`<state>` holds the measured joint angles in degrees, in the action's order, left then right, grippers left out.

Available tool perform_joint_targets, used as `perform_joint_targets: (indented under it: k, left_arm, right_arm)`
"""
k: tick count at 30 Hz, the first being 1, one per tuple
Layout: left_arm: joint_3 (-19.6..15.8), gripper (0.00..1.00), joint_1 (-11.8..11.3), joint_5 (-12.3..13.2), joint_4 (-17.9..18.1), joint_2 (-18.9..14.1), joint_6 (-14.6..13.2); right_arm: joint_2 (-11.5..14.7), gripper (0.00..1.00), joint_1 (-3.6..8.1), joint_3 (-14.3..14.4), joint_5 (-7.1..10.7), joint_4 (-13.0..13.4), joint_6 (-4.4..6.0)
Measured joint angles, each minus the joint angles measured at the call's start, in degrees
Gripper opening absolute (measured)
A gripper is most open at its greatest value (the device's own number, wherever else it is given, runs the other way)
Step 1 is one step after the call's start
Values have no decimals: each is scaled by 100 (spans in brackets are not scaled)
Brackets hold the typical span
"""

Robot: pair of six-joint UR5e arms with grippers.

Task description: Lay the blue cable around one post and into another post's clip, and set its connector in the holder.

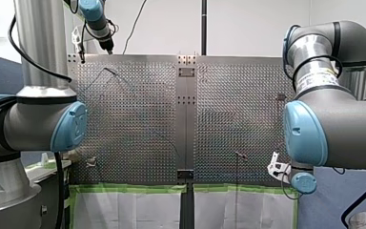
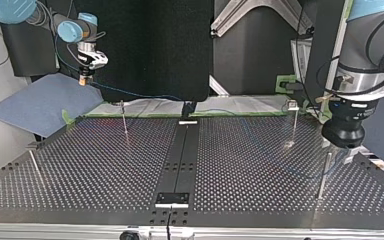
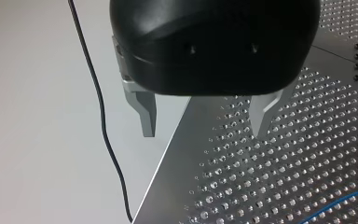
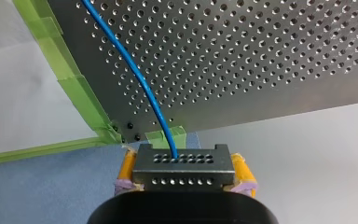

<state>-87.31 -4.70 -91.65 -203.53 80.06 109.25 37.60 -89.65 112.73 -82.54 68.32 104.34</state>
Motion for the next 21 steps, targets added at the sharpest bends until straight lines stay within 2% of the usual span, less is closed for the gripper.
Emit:
perform_joint_targets:
  k: [9,21]
  left_arm:
    - [5,100,6,-64,-71,7,-5]
    - [-117,100,62,-679,-455,88,-230]
  right_arm:
    - [-1,0,-19,0,0,-10,0]
    - [-1,0,-57,0,0,-17,0]
